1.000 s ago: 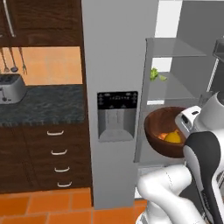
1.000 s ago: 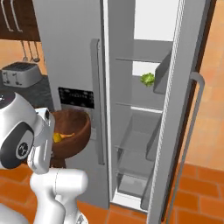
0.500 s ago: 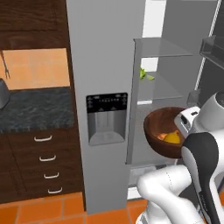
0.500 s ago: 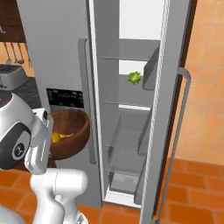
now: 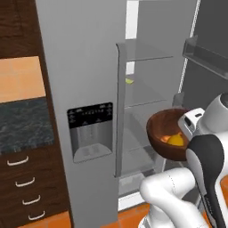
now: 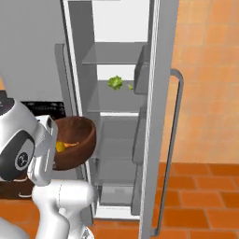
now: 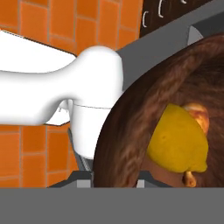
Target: Pick the chicken drumstick and lemon from their plates and place them in the bowl. Then put the bowl in the fridge.
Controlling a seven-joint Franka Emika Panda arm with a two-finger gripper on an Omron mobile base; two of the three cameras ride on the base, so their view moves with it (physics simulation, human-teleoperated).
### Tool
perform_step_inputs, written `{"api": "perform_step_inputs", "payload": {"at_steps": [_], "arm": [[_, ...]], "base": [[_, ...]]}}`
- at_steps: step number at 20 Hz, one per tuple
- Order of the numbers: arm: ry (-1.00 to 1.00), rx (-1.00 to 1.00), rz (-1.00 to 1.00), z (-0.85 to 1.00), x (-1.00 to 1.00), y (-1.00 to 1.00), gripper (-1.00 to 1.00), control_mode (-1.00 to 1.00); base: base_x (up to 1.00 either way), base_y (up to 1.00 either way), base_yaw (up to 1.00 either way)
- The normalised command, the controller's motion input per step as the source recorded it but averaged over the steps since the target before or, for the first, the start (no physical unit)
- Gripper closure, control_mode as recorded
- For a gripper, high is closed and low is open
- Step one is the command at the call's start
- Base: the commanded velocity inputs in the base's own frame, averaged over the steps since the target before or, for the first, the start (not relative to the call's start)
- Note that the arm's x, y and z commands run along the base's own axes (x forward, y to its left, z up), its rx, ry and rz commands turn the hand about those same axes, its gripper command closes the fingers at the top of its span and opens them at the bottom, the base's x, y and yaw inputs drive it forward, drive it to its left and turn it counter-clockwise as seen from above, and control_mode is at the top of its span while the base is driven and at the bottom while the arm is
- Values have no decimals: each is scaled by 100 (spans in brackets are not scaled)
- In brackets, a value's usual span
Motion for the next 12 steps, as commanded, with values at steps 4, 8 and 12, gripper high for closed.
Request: {"api": "perform_step_inputs", "payload": {"at_steps": [4,8,12], "arm": [[0,0,0,0,0,0,100,100],[0,0,0,0,0,0,100,100],[0,0,0,0,0,0,100,100]], "base": [[35,1,-19],[33,-20,-10],[8,-23,-17]]}}
